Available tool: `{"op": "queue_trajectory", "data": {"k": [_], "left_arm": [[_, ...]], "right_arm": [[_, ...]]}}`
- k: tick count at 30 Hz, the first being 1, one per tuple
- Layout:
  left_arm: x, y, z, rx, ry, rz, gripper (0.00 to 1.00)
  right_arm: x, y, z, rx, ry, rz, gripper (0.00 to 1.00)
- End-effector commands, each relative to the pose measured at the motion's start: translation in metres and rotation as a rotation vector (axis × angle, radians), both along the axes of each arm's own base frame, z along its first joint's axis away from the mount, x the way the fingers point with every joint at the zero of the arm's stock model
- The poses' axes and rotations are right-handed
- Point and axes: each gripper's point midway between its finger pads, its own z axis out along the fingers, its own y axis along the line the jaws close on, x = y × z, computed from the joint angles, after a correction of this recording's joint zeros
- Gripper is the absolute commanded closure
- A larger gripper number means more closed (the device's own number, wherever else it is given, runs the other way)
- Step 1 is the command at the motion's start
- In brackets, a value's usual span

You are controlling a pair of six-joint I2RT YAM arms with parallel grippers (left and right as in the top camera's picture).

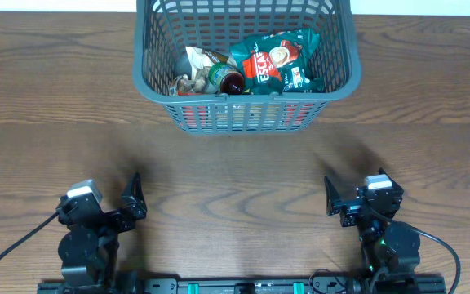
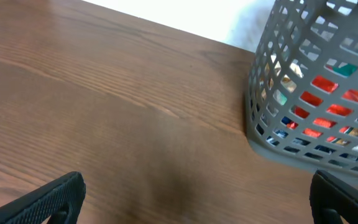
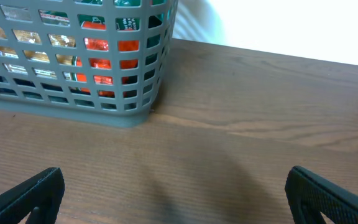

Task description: Pack container

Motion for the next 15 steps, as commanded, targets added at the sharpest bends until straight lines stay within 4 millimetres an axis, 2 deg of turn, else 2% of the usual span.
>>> {"op": "queue_trajectory", "data": {"k": [1,15], "left_arm": [[-0.001,-0.003,0.000,0.059,-0.013,-0.035,0.01],[-0.001,-0.014,-0.001,0.178,-0.004,-0.146,0.01]], "right_arm": [[0.001,-0.006,0.000,0.013,-0.003,-0.032,0.01],[0.001,-0.006,0.000,0.013,-0.003,-0.032,0.01]]}}
